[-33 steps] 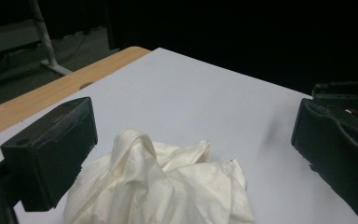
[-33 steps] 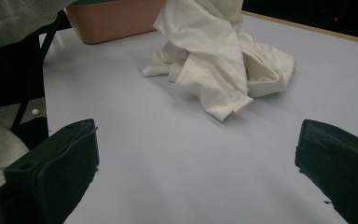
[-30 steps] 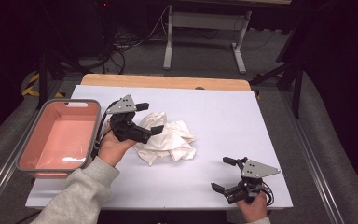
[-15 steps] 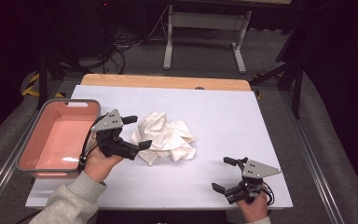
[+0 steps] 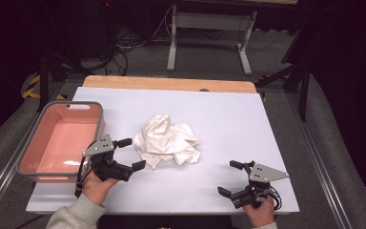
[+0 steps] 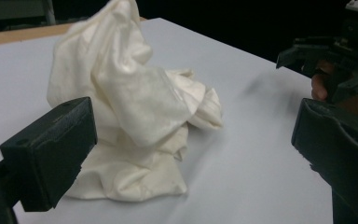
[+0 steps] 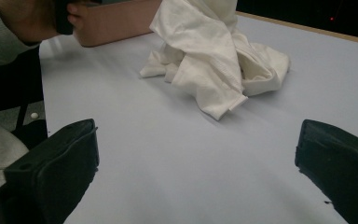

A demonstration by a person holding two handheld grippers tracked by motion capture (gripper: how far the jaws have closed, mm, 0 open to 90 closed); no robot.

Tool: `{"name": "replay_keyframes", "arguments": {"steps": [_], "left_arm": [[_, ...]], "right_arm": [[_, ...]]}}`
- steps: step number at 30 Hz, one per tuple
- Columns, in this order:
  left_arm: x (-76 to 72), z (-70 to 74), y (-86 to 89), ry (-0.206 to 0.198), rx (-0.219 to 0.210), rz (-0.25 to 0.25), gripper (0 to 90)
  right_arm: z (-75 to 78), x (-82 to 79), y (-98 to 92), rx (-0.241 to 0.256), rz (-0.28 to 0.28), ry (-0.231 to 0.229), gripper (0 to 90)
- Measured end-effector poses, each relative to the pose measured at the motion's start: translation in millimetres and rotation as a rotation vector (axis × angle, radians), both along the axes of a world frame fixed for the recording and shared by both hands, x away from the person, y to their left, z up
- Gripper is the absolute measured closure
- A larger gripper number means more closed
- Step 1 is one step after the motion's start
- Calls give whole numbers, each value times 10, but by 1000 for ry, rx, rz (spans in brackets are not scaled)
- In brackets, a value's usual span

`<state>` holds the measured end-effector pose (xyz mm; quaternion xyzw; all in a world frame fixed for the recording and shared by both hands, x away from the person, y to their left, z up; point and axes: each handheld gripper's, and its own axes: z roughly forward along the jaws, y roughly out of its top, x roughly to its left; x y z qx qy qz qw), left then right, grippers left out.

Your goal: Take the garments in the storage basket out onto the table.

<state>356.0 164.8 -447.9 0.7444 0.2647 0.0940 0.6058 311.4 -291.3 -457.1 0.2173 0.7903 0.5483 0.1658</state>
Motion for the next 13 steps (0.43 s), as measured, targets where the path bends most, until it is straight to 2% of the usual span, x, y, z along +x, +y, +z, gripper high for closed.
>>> {"name": "replay_keyframes", "arguments": {"steps": [1,3,4,5,6,8,11,13], "left_arm": [[0,0,0,0,0,0,11],[-15,-143,5,23,-17,-29,10],[-15,-143,5,23,-17,-29,9],[-36,-244,6,11,-5,-14,9],[-34,-276,6,11,-3,-13,8],[-27,-292,8,13,7,-12,6],[-4,-338,19,-22,56,24,6],[16,-358,36,-9,61,43,6]], "right_arm": [[0,0,-3,0,-1,0,1],[-3,1,-9,0,-2,-1,1],[-3,1,-9,0,-2,-1,1],[-7,2,-15,1,-4,3,1],[-9,3,-16,3,-4,5,1],[-11,4,-17,3,-6,7,1],[-15,9,-12,1,-3,10,1],[-17,4,-14,1,-3,10,1]]}}
